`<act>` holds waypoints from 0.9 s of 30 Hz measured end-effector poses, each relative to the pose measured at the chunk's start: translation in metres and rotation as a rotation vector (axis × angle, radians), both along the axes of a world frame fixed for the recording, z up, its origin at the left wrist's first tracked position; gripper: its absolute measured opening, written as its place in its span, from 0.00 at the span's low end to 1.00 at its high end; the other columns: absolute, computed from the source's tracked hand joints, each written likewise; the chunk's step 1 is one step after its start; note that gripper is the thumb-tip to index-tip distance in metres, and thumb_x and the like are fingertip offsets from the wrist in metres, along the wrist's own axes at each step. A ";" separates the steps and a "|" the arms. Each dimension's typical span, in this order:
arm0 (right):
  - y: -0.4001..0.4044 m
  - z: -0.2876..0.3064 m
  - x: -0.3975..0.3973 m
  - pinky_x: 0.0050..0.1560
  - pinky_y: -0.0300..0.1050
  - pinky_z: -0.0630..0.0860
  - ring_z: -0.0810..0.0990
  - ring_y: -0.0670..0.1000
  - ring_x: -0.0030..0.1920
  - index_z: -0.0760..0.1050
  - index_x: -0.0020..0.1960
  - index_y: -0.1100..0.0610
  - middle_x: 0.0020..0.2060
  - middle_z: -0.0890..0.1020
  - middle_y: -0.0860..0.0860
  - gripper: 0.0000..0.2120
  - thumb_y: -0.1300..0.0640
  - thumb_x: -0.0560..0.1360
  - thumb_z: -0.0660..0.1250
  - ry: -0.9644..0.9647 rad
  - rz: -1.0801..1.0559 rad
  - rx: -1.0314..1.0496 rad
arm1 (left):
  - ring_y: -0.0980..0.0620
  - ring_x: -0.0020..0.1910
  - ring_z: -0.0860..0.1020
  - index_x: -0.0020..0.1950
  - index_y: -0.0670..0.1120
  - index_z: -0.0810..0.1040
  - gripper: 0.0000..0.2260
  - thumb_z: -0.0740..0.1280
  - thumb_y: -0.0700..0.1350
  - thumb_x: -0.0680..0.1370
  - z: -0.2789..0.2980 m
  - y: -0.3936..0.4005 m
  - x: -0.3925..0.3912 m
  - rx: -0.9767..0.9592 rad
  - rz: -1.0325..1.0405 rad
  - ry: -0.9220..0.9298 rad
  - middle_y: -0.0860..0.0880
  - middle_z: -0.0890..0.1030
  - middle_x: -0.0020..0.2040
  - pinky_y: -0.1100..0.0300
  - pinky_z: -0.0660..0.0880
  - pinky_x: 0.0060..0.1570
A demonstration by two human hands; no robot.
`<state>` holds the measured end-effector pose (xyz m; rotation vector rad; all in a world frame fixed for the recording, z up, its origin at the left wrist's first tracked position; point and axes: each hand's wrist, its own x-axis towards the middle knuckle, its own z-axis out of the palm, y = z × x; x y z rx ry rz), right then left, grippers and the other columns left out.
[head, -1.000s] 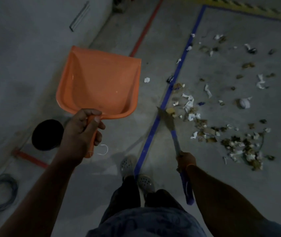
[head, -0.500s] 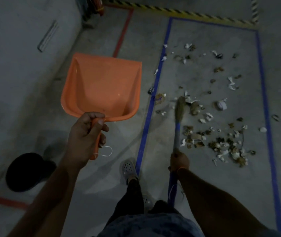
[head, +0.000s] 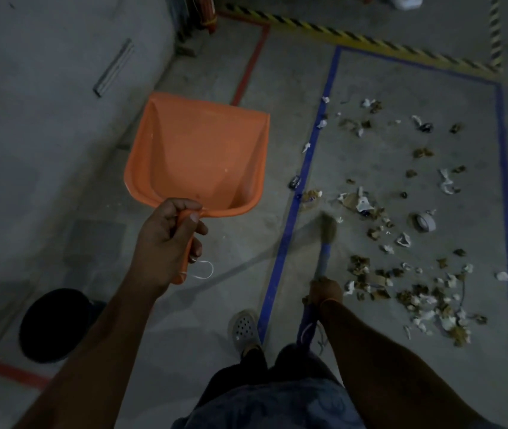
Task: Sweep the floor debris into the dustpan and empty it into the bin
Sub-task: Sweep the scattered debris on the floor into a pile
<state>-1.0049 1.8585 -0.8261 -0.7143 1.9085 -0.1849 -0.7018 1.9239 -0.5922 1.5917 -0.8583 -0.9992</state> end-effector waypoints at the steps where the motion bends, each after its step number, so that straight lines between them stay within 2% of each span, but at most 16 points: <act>1: -0.005 0.001 0.004 0.40 0.58 0.83 0.84 0.60 0.35 0.78 0.48 0.63 0.37 0.82 0.57 0.09 0.57 0.77 0.63 0.008 -0.037 -0.009 | 0.50 0.28 0.76 0.58 0.45 0.77 0.04 0.63 0.41 0.85 0.002 -0.005 0.002 -0.001 0.001 -0.011 0.46 0.82 0.41 0.58 0.74 0.27; 6: -0.012 0.026 0.037 0.40 0.57 0.83 0.83 0.58 0.36 0.75 0.48 0.52 0.37 0.81 0.53 0.06 0.52 0.77 0.60 0.077 -0.063 -0.178 | 0.50 0.27 0.75 0.59 0.43 0.76 0.05 0.63 0.40 0.85 0.013 -0.029 0.008 -0.006 0.014 -0.016 0.46 0.82 0.40 0.58 0.73 0.27; 8: -0.015 0.011 0.046 0.39 0.57 0.83 0.83 0.58 0.35 0.75 0.50 0.50 0.38 0.82 0.54 0.07 0.50 0.77 0.59 0.079 -0.009 -0.200 | 0.50 0.27 0.75 0.58 0.45 0.77 0.05 0.63 0.40 0.85 0.016 -0.041 0.012 -0.007 0.007 -0.021 0.45 0.81 0.41 0.59 0.73 0.27; 10: -0.021 0.014 0.060 0.41 0.57 0.82 0.84 0.59 0.38 0.76 0.60 0.51 0.43 0.84 0.56 0.16 0.49 0.76 0.60 0.080 0.105 -0.215 | 0.51 0.27 0.75 0.57 0.47 0.77 0.05 0.63 0.40 0.85 0.016 -0.054 0.015 -0.006 0.018 -0.016 0.45 0.81 0.41 0.60 0.73 0.27; 11: -0.026 0.013 0.066 0.44 0.55 0.82 0.84 0.60 0.41 0.75 0.62 0.52 0.45 0.84 0.57 0.16 0.49 0.76 0.61 0.091 0.176 -0.212 | 0.52 0.27 0.75 0.56 0.48 0.77 0.05 0.62 0.40 0.85 0.015 -0.061 0.017 0.000 0.027 -0.007 0.45 0.80 0.41 0.61 0.73 0.27; 12: -0.031 0.025 0.075 0.45 0.51 0.81 0.83 0.60 0.44 0.76 0.62 0.53 0.48 0.84 0.57 0.16 0.50 0.77 0.61 0.093 0.249 -0.202 | 0.52 0.27 0.75 0.56 0.47 0.77 0.05 0.62 0.40 0.85 0.014 -0.068 0.018 0.008 0.032 -0.002 0.45 0.80 0.41 0.61 0.73 0.26; 14: -0.046 0.035 0.092 0.42 0.45 0.75 0.83 0.59 0.47 0.77 0.61 0.54 0.48 0.83 0.57 0.13 0.52 0.79 0.62 0.065 0.362 -0.169 | 0.52 0.27 0.75 0.58 0.45 0.76 0.05 0.62 0.39 0.85 0.010 -0.085 0.021 0.025 0.028 -0.011 0.46 0.80 0.40 0.61 0.73 0.26; 17: -0.077 0.026 0.115 0.42 0.46 0.81 0.82 0.53 0.39 0.77 0.62 0.53 0.42 0.82 0.52 0.16 0.49 0.78 0.62 0.028 0.507 -0.101 | 0.53 0.25 0.74 0.58 0.44 0.75 0.04 0.61 0.38 0.85 0.003 -0.110 0.026 0.064 0.045 -0.021 0.49 0.81 0.37 0.62 0.72 0.25; 19: -0.101 0.020 0.128 0.45 0.47 0.82 0.83 0.53 0.44 0.73 0.66 0.52 0.48 0.83 0.52 0.19 0.51 0.76 0.65 -0.014 0.622 -0.038 | 0.53 0.25 0.74 0.57 0.46 0.76 0.05 0.62 0.39 0.85 0.001 -0.131 0.030 0.090 0.027 -0.055 0.49 0.81 0.37 0.62 0.71 0.25; 20: -0.111 0.021 0.133 0.41 0.44 0.82 0.83 0.53 0.43 0.72 0.68 0.53 0.50 0.83 0.53 0.20 0.52 0.77 0.66 -0.049 0.605 -0.005 | 0.53 0.25 0.74 0.57 0.46 0.76 0.05 0.62 0.39 0.85 0.000 -0.144 0.032 0.105 0.010 -0.076 0.50 0.81 0.37 0.61 0.70 0.25; 21: -0.123 0.020 0.136 0.33 0.38 0.80 0.82 0.51 0.39 0.72 0.68 0.54 0.50 0.82 0.52 0.19 0.52 0.78 0.65 -0.085 0.565 0.028 | 0.53 0.25 0.75 0.58 0.46 0.76 0.05 0.62 0.39 0.85 0.001 -0.158 0.034 0.117 -0.003 -0.092 0.50 0.81 0.37 0.60 0.69 0.26; 23: -0.142 0.017 0.133 0.20 0.32 0.70 0.77 0.46 0.31 0.74 0.65 0.57 0.47 0.80 0.53 0.16 0.52 0.80 0.63 -0.089 0.499 0.063 | 0.53 0.25 0.74 0.58 0.46 0.75 0.04 0.62 0.39 0.85 0.003 -0.189 0.036 0.127 -0.021 -0.107 0.50 0.81 0.37 0.59 0.69 0.27; 25: -0.159 0.011 0.119 0.16 0.29 0.63 0.72 0.44 0.29 0.75 0.64 0.59 0.50 0.81 0.55 0.15 0.53 0.80 0.63 -0.050 0.483 0.076 | 0.52 0.25 0.75 0.57 0.47 0.76 0.04 0.63 0.40 0.85 0.004 -0.221 0.032 0.117 -0.047 -0.115 0.49 0.81 0.38 0.57 0.69 0.30; 27: -0.176 0.005 0.090 0.16 0.29 0.63 0.73 0.47 0.32 0.76 0.62 0.61 0.55 0.81 0.58 0.14 0.56 0.80 0.63 -0.036 0.387 0.108 | 0.51 0.26 0.75 0.58 0.47 0.77 0.04 0.63 0.41 0.85 0.004 -0.250 0.023 0.111 -0.077 -0.109 0.47 0.81 0.39 0.54 0.69 0.32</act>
